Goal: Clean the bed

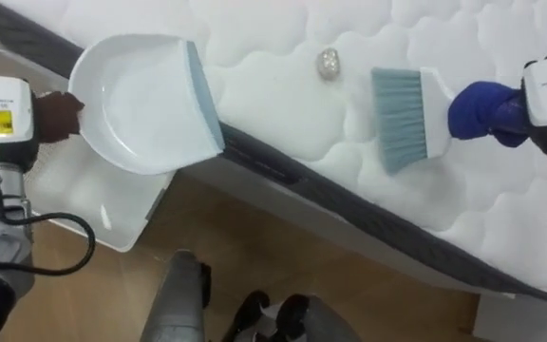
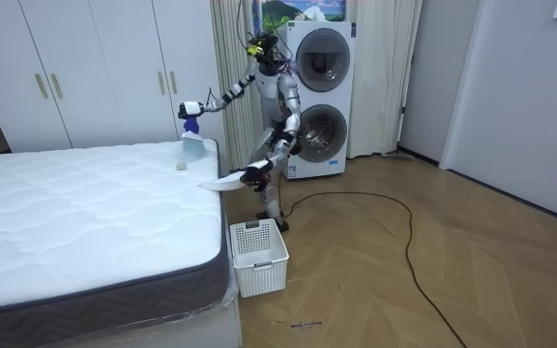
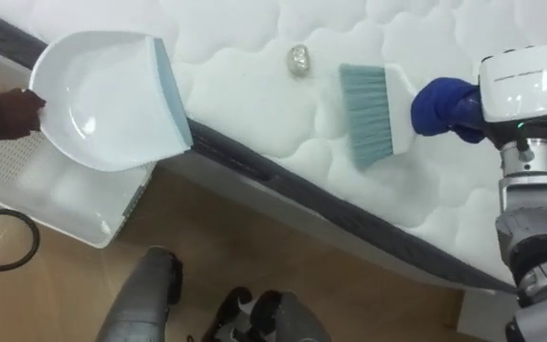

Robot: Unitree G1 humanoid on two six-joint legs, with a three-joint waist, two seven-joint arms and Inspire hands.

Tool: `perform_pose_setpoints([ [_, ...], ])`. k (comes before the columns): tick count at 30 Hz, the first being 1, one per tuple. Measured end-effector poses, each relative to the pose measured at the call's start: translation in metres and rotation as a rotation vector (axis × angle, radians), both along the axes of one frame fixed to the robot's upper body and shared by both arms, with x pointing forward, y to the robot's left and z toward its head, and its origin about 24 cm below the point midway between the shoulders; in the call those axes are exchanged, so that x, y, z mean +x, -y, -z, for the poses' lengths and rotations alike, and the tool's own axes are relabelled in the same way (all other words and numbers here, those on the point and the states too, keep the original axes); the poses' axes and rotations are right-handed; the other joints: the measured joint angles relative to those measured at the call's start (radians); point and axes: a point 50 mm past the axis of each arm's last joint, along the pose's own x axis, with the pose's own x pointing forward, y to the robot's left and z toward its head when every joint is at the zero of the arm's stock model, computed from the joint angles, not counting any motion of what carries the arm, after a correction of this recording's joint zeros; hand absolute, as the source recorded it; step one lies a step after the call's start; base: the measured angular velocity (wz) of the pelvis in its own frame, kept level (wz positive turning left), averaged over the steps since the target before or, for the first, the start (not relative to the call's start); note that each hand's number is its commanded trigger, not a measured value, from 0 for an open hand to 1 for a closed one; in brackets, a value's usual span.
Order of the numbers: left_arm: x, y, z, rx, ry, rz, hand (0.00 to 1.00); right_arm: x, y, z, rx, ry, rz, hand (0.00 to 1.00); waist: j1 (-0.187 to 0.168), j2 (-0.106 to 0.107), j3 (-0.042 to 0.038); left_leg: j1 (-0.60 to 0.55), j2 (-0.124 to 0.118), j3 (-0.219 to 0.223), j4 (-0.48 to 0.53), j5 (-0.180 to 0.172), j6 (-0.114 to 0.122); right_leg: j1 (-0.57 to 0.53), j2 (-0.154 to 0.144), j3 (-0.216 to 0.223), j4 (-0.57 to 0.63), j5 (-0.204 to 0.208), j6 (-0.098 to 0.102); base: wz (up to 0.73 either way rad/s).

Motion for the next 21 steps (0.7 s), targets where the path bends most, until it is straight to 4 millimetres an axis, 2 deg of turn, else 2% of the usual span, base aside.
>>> perform_pose_setpoints([
  [2,-0.002,-0.006,-0.002,0.042,-0.007,0.001,1.0,-0.006,0.008,-0.002,-0.019,0.016,0.009,1.0,0.006,0.0,0.0003,0.022,0.014,0.006,-0.004,-0.005,-0.002,0.024,0.015,0.004,-0.021,0.01,-0.003,-0.29],
  [6,-0.009,-0.019,0.003,0.073,-0.059,-0.037,1.0,-0.016,0.024,-0.008,-0.06,0.011,0.025,1.0,0.008,0.003,0.0021,0.118,0.048,0.043,-0.044,-0.013,-0.004,0.098,0.059,0.047,-0.092,0.042,0.004,-0.34],
  [7,-0.01,-0.021,0.003,0.077,-0.063,-0.043,1.0,-0.016,0.024,-0.009,-0.061,0.013,0.025,1.0,0.006,0.003,0.0021,0.129,0.05,0.045,-0.049,-0.014,-0.006,0.107,0.063,0.052,-0.101,0.046,0.006,-0.33],
  [11,-0.013,-0.024,0.005,0.081,-0.091,-0.052,1.0,-0.015,0.018,-0.013,-0.054,0.047,-0.035,1.0,-0.001,0.003,0.002,0.213,0.056,0.078,-0.096,-0.015,-0.006,0.168,0.083,0.091,-0.155,0.072,0.014,-0.27],
  [16,-0.016,-0.026,0.013,0.054,-0.181,-0.079,1.0,-0.003,0.003,-0.033,-0.085,0.119,-0.117,1.0,-0.027,0.014,0.0003,0.319,0.064,0.119,-0.169,-0.013,-0.006,0.254,0.11,0.139,-0.246,0.108,0.033,-0.24],
  [18,-0.018,-0.028,0.018,0.034,-0.234,-0.107,1.0,0.003,-0.005,-0.043,-0.09,0.136,-0.146,1.0,-0.04,0.029,-0.0041,0.377,0.066,0.134,-0.214,-0.012,-0.005,0.309,0.131,0.168,-0.315,0.135,0.041,-0.24],
  [21,-0.017,-0.027,0.02,0.013,-0.266,-0.107,1.0,0.008,-0.014,-0.057,-0.092,0.18,-0.182,1.0,-0.067,0.055,-0.0163,0.433,0.056,0.158,-0.269,-0.006,0.004,0.357,0.135,0.199,-0.371,0.158,0.055,-0.12],
])
